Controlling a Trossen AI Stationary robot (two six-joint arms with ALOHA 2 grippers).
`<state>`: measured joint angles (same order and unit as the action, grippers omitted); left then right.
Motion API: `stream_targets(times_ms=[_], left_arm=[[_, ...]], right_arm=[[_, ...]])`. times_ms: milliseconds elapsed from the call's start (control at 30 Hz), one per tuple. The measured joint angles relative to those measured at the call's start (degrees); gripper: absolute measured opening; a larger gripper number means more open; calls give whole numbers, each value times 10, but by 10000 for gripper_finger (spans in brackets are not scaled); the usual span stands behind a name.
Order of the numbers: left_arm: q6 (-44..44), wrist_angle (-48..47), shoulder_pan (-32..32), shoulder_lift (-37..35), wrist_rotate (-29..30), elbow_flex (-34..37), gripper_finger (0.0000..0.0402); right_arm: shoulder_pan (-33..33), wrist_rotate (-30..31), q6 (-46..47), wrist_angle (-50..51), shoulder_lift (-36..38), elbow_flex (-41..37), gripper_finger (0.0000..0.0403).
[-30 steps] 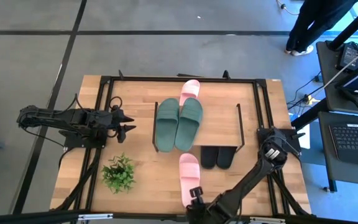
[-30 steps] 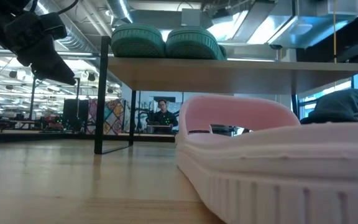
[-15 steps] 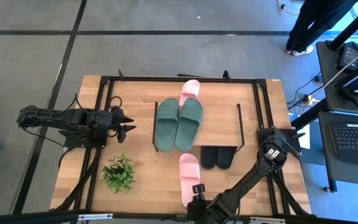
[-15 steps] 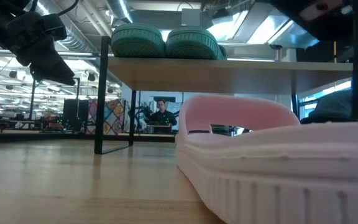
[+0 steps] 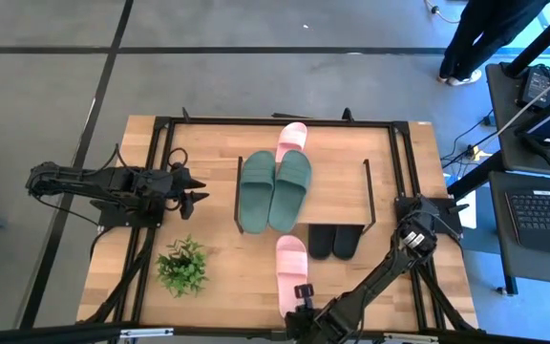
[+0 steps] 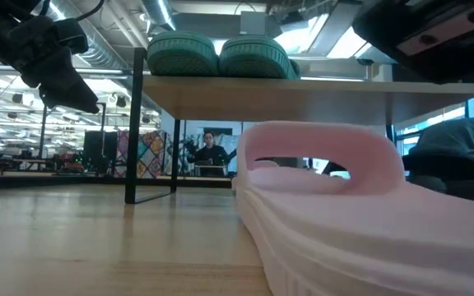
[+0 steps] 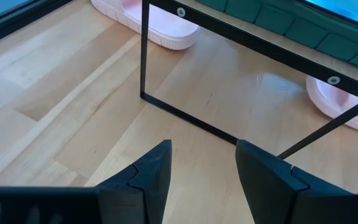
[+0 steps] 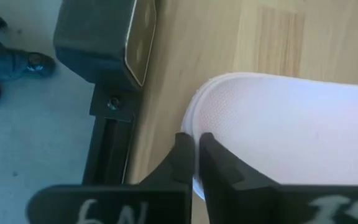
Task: Pick and place slides into the shelf
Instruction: Put the right pink slipper under the shelf
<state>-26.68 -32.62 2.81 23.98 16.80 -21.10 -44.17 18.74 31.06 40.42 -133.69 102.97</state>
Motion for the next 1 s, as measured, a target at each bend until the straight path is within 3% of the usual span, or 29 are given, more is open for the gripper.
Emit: stream_targets(times_ms=[167, 400, 767, 1000], left_arm=[[1, 0, 0, 0, 0, 0, 170], [2, 0, 0, 0, 0, 0, 170], [2, 0, 0, 0, 0, 0, 170], [2, -3, 0, 0, 0, 0, 170]], right_arm=[[15, -7, 9, 34, -3, 22, 10], [58, 57, 18, 123, -9, 56, 9], [123, 43, -13, 223, -7, 62, 8], [132, 34, -15, 218, -6, 73, 8]])
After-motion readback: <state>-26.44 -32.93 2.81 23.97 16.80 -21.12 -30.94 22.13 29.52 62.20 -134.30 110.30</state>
